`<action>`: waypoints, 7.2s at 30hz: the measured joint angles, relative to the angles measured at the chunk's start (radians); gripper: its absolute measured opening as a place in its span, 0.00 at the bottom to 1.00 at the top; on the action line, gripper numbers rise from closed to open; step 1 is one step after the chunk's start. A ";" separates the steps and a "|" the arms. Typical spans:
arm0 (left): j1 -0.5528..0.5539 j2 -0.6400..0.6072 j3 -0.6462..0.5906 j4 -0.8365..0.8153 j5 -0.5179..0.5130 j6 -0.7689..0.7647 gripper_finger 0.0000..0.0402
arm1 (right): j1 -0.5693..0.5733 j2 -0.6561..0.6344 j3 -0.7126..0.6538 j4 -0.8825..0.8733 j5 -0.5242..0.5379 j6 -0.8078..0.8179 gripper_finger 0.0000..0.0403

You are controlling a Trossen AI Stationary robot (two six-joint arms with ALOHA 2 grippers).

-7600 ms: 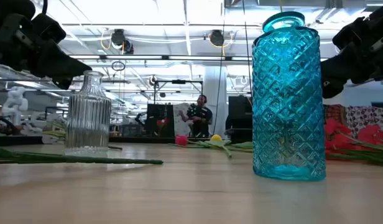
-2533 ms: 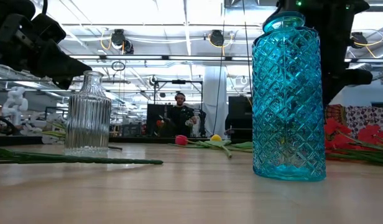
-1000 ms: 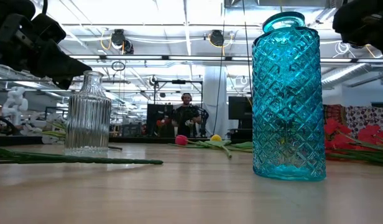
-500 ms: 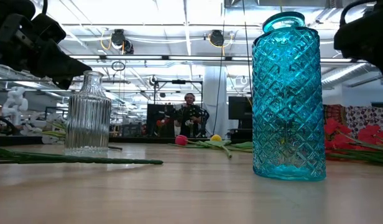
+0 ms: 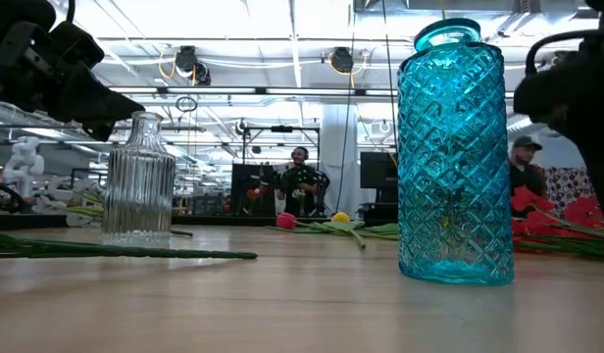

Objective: Sort flowers into vase by color
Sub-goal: Put the right orange flowers into the transparent vase

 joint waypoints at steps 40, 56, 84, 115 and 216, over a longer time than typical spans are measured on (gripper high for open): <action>0.000 0.000 0.000 -0.001 0.000 0.000 0.01 | -0.121 0.074 -0.009 0.023 -0.003 -0.500 0.03; 0.000 0.000 0.000 -0.001 0.000 0.000 0.01 | -0.120 -0.210 -0.006 0.150 0.527 -0.474 0.01; 0.000 0.000 0.000 0.000 0.000 0.000 0.01 | -0.144 -0.335 -0.003 0.603 0.727 -1.156 0.01; 0.000 0.000 0.000 -0.001 0.000 0.000 0.01 | -0.252 -0.113 -0.002 1.523 0.373 -1.683 0.01; 0.000 0.004 0.000 -0.003 0.000 0.000 0.01 | -0.439 0.495 0.613 1.143 0.139 -1.742 0.38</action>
